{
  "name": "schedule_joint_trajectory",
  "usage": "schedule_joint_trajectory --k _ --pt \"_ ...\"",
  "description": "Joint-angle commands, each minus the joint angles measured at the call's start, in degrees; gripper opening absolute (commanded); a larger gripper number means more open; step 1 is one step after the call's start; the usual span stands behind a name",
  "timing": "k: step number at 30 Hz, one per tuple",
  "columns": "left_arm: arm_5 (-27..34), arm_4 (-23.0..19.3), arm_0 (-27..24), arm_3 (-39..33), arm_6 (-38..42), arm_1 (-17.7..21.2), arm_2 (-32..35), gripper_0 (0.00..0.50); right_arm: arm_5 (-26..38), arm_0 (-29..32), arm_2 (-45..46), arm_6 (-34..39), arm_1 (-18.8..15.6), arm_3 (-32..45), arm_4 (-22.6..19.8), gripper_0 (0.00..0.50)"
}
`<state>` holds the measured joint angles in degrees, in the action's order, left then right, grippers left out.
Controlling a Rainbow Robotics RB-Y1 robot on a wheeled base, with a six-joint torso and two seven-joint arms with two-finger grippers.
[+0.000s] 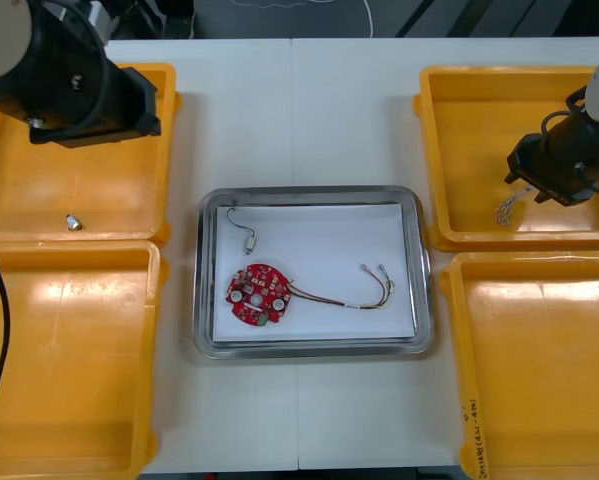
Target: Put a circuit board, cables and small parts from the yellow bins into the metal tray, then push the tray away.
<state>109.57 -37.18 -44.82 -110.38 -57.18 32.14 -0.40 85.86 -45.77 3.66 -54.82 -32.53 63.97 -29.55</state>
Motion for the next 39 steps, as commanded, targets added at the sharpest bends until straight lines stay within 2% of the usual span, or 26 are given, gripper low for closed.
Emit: schedule_joint_trajectory --k 1,10,19,26,32,33,34,35,36,37,38,39 --pt "0.43 -1.85 -0.53 2.10 -0.74 5.83 3.92 0.500 0.00 -2.48 -2.87 -2.66 -2.10 -1.39 -0.78 0.500" --pt "0.43 -3.51 -0.53 7.64 -2.41 11.81 6.29 0.500 -0.70 -2.48 -2.87 -2.58 -1.84 -3.24 -1.57 0.500" --pt "0.43 -4.66 -0.53 13.70 -4.52 16.91 6.99 0.500 -5.18 -2.48 -2.34 -1.61 -1.84 -3.77 -1.30 0.500" --pt "0.43 -4.92 -0.53 18.36 -8.65 18.75 7.17 0.500 -7.29 -2.48 -2.43 -2.31 -1.84 -6.40 -1.83 0.500" --pt "0.43 -5.10 -0.53 21.79 -12.25 18.75 7.17 0.500 -7.29 -2.48 -2.52 -2.31 -1.84 -7.11 -2.18 0.500" --pt "0.43 -5.45 -0.53 23.10 -13.48 18.66 6.99 0.500 -7.29 -2.48 -2.52 -2.31 -1.84 -7.11 -2.27 0.477" --pt "0.43 -5.71 -0.53 23.90 -14.36 18.58 6.73 0.500 -7.29 -2.48 -2.52 -2.22 -1.84 -7.11 -2.27 0.477" --pt "0.43 -5.98 -0.53 24.60 -15.06 18.49 6.47 0.500 -7.20 -2.48 -2.52 -2.22 -1.84 -7.11 -2.27 0.312" --pt "0.43 -5.98 -0.53 24.60 -15.06 18.49 6.47 0.500 -7.20 -2.48 -2.52 -2.22 -1.84 -7.11 -2.27 0.312" --pt "0.43 -6.33 -0.53 25.65 -15.50 18.49 5.68 0.500 -7.11 -2.57 -2.61 -1.96 -1.84 -7.11 -2.36 0.148" --pt "0.43 -6.33 -0.53 25.65 -15.50 18.49 5.68 0.500 -7.11 -2.57 -2.61 -1.96 -1.84 -7.11 -2.36 0.148" --pt "0.43 -6.77 -0.53 26.80 -15.68 18.49 4.71 0.500 -6.94 -2.48 -2.52 -1.96 -1.84 -7.11 -2.36 0.043"
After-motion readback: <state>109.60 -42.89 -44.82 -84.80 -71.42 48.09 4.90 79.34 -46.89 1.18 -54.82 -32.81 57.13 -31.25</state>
